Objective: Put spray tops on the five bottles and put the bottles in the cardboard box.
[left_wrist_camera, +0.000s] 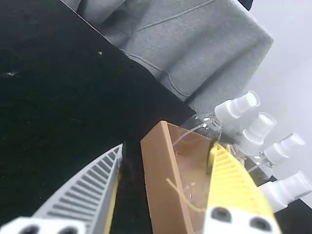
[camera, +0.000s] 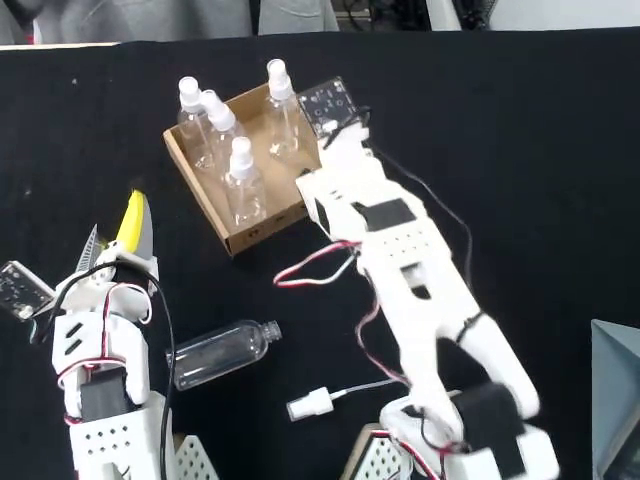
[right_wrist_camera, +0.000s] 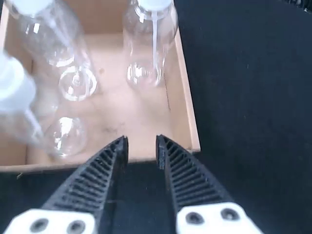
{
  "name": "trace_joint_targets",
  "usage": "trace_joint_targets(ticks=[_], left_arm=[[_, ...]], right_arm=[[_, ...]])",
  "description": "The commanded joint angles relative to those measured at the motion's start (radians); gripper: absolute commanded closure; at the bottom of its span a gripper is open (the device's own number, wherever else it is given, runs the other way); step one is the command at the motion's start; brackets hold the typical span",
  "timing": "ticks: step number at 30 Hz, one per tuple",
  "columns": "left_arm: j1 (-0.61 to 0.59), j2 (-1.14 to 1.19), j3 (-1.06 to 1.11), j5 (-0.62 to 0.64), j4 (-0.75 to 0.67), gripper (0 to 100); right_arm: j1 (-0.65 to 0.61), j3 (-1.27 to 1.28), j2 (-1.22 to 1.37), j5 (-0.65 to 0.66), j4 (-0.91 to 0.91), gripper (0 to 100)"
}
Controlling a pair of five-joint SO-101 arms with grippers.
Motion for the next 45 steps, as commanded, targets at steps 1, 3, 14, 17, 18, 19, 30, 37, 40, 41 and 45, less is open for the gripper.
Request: trace_joint_targets(ticks=[1,3,14,17,18,19,30,37,40,41,45], left_arm=[[-0.008,-0.009,0.025,-0.011,0.003,74],[-0.008,-0.009,0.025,-0.011,0.005,74],[-0.008,-0.009,0.025,-0.011,0.005,74],[-0.008,-0.009,0.025,-0.011,0.005,74],[-0.008,-0.009,0.025,-0.011,0.005,74],[-0.008,-0.009,0.025,-0.011,0.005,74],[-0.074,-0.011,0.025,-0.009,-0.003,74],[-0.137,-0.011,0.016,-0.005,-0.003,74],[-0.140,-0.011,0.016,-0.005,-0.003,74],[-0.140,-0.011,0.016,-0.005,-0.003,74],[-0.139,-0.011,0.016,-0.005,-0.003,74]], right_arm=[[0.021,-0.010,-0.137,0.006,0.091,92.8],[0.021,-0.010,-0.185,0.002,0.157,92.8],[-0.032,-0.004,-0.352,-0.100,0.454,92.6],[-0.086,-0.005,-0.372,-0.180,0.519,92.6],[-0.103,-0.005,-0.377,-0.206,0.535,92.6],[-0.118,-0.005,-0.380,-0.233,0.548,92.6],[-0.310,-0.005,-0.386,-0.258,0.666,92.0],[-0.440,-0.004,-0.380,-0.440,0.671,74.7],[-0.496,-0.004,-0.378,-0.557,0.667,70.6],[-0.516,-0.002,-0.378,-0.580,0.667,70.4],[-0.586,0.008,-0.380,-0.631,0.664,72.1]])
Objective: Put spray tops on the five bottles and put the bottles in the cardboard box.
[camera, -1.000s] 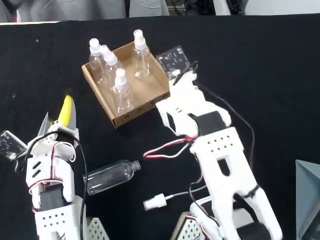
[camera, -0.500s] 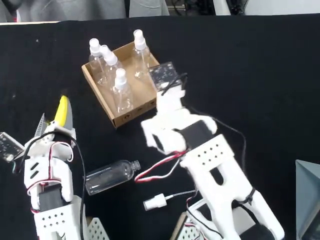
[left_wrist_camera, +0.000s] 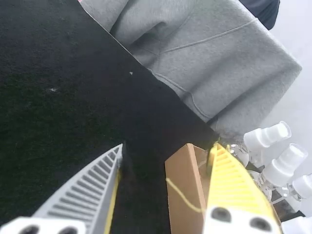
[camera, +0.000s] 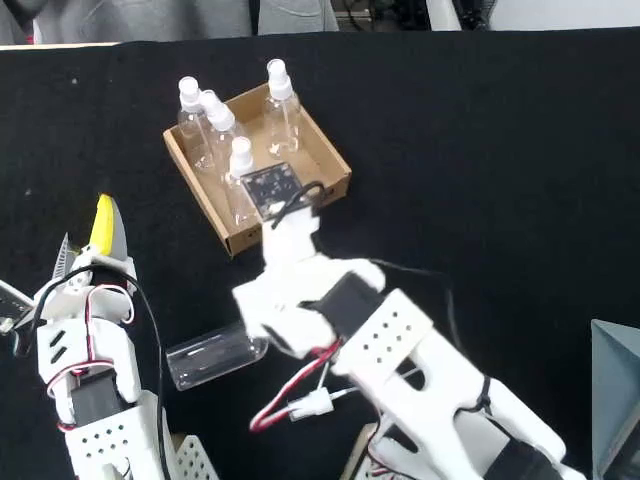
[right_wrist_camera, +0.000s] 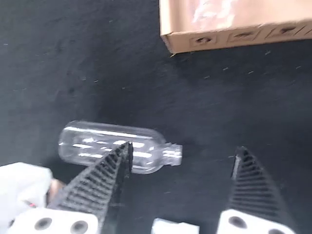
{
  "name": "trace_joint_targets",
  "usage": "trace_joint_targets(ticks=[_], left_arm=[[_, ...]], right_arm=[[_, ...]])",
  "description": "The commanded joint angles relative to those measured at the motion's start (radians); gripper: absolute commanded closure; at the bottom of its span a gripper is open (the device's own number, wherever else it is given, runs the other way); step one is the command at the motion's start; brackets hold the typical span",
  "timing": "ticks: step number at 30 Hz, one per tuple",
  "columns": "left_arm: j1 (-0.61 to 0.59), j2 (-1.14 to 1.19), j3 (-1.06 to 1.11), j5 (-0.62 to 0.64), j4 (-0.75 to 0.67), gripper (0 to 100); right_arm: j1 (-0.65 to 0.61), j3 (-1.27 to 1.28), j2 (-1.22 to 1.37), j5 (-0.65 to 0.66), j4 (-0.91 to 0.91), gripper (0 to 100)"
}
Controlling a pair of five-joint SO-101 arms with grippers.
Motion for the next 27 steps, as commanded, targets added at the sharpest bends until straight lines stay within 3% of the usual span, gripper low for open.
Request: trace_joint_targets(ticks=[1,16,27], left_arm=[[-0.008,-0.011,0.016,-0.005,-0.003,74],[-0.008,-0.011,0.016,-0.005,-0.003,74],[-0.008,-0.011,0.016,-0.008,-0.003,74]], right_arm=[[-0.080,0.016,-0.053,-0.052,-0.003,72.6],[-0.192,0.154,-0.051,-0.408,-0.219,75.6],[-0.203,0.110,0.097,-0.489,-0.221,75.6]])
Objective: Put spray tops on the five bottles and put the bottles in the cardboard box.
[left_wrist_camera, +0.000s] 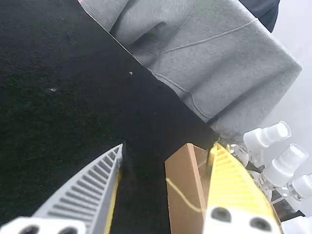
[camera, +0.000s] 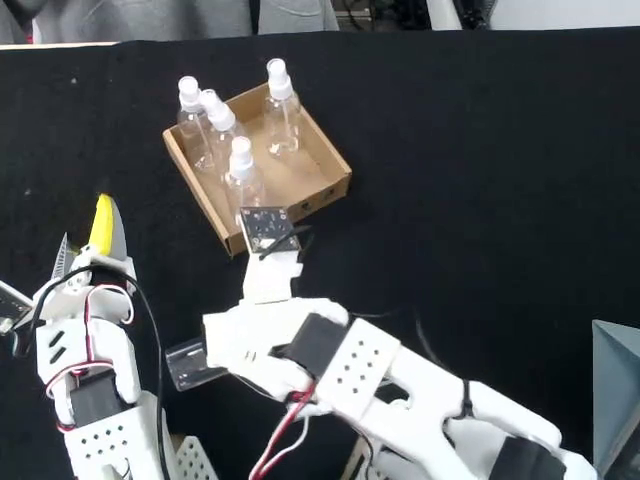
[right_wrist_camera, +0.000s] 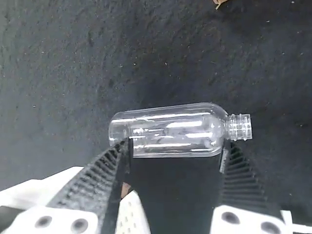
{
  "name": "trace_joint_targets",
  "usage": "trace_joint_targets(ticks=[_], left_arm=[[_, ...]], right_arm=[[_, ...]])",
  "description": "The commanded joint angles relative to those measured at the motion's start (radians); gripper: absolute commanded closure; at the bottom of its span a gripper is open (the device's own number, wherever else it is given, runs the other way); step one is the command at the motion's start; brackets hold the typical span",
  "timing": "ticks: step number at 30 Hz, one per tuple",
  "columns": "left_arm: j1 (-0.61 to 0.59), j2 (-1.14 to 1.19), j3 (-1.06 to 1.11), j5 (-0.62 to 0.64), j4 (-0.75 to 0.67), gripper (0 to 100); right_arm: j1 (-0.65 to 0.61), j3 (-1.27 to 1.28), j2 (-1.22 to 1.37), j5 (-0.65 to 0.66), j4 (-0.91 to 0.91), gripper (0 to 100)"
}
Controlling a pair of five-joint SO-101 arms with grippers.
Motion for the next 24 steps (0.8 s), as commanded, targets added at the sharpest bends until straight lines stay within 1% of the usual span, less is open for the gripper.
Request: trace_joint_targets(ticks=[1,5,11,16,21,24], left_arm=[[-0.008,-0.011,0.016,-0.008,-0.003,74],[-0.008,-0.011,0.016,-0.008,-0.003,74],[-0.008,-0.011,0.016,-0.009,-0.003,74],[-0.008,-0.011,0.016,-0.009,-0.003,74],[-0.008,-0.011,0.018,-0.009,-0.003,74],[-0.008,-0.011,0.018,-0.009,-0.003,74]], right_arm=[[-0.020,-0.070,0.104,-0.066,-0.015,75.6],[-0.020,-0.156,0.226,-0.126,0.023,75.7],[-0.017,-0.252,0.340,-0.212,0.043,75.7],[-0.017,-0.288,0.412,-0.255,0.035,75.6],[-0.017,-0.309,0.495,-0.256,0.034,75.6],[-0.015,-0.332,0.541,-0.293,0.034,75.6]])
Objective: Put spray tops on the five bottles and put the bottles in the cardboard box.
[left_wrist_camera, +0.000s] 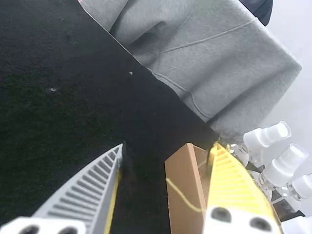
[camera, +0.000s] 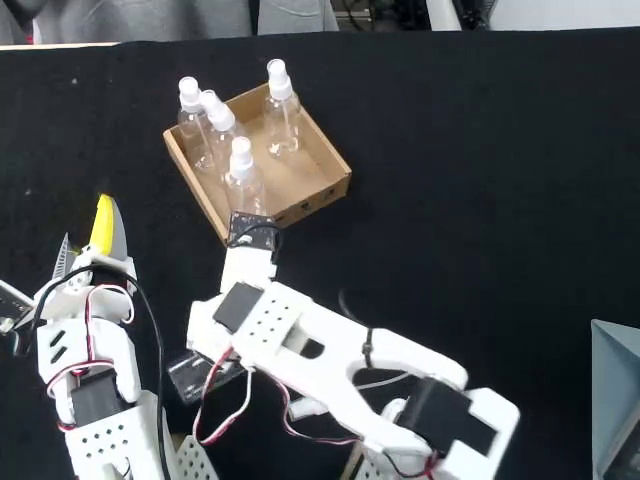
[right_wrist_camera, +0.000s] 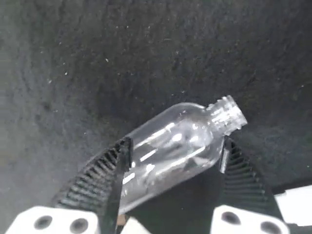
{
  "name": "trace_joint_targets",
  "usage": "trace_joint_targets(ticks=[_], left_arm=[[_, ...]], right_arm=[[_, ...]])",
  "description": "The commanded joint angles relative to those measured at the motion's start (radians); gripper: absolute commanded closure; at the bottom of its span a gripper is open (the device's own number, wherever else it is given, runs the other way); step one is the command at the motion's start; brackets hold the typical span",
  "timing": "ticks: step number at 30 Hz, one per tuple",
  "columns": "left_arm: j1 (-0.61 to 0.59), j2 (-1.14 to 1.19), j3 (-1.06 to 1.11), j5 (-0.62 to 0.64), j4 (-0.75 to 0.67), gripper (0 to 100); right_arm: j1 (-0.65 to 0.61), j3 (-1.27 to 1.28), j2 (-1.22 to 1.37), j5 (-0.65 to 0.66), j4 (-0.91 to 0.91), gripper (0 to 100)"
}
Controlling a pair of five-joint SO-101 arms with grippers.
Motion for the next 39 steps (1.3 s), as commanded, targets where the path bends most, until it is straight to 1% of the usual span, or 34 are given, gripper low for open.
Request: trace_joint_targets(ticks=[1,6,14,24,27,32,39], left_arm=[[-0.008,-0.011,0.018,-0.009,-0.003,74],[-0.008,-0.011,0.019,-0.009,-0.003,74],[-0.007,-0.011,0.019,-0.009,-0.003,74],[-0.002,-0.011,0.021,-0.011,-0.003,74],[-0.002,-0.011,0.021,-0.011,-0.005,74],[-0.004,-0.011,0.021,-0.011,-0.005,74],[-0.007,-0.011,0.021,-0.011,-0.005,74]], right_arm=[[-0.015,-0.084,0.028,-0.032,-0.002,75.6],[-0.012,-0.113,0.097,-0.035,-0.002,75.6],[0.092,-0.114,0.147,-0.026,-0.002,75.7],[0.100,-0.107,0.147,-0.021,0.006,75.7],[0.137,-0.101,0.147,0.055,0.009,75.7],[0.256,-0.071,0.147,0.222,0.009,75.6],[0.356,-0.073,0.142,0.362,0.029,76.1]])
